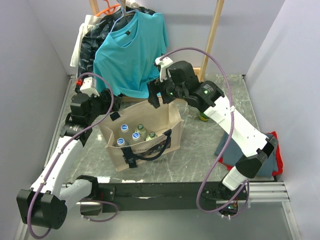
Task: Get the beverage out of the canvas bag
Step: Take out the drink from the canvas bag.
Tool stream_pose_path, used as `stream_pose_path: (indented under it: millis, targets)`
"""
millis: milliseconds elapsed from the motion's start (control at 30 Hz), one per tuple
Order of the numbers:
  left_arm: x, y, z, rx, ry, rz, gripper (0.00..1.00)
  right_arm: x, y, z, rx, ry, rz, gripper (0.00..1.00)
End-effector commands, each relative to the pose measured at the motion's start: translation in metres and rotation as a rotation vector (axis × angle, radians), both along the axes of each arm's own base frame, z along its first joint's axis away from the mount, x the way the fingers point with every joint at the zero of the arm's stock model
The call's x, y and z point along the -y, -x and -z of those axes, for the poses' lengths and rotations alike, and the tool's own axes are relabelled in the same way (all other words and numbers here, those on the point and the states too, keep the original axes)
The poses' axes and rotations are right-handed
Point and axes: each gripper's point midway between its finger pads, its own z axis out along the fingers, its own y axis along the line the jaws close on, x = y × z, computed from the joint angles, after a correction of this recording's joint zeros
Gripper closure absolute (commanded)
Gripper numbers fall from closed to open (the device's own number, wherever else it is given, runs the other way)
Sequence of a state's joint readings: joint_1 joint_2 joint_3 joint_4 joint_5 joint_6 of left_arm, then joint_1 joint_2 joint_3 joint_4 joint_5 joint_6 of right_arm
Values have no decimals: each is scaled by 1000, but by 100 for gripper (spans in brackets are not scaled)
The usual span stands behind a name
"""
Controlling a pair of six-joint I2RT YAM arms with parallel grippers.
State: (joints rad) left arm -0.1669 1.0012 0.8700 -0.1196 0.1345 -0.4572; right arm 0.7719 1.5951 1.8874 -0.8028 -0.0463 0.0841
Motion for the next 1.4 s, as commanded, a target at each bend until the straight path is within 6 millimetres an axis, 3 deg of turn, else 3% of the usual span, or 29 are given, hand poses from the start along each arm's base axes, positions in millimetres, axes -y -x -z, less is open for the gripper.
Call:
stream_pose_path:
  millis: [0,33,67,100,733,1367]
  targets:
    - [0,0,-18,57,11,2,4,-14,14,5,-37,-25,-82,12]
    - [0,0,-18,58,11,2,4,-15,16,9,-53,-21,-91,12]
    - [0,0,-18,57,11,2,4,-18,18,15,-71,-13,-108,3]
    - [-1,0,-18,58,10,-2,4,-18,19,20,-85,0,-109,1]
    - [-1,1,-15,55,15,0,4,-23,32,92,-211,65,-140,0]
    - [-3,1,-15,55,9,-12,4,-32,27,112,-170,215,-77,0]
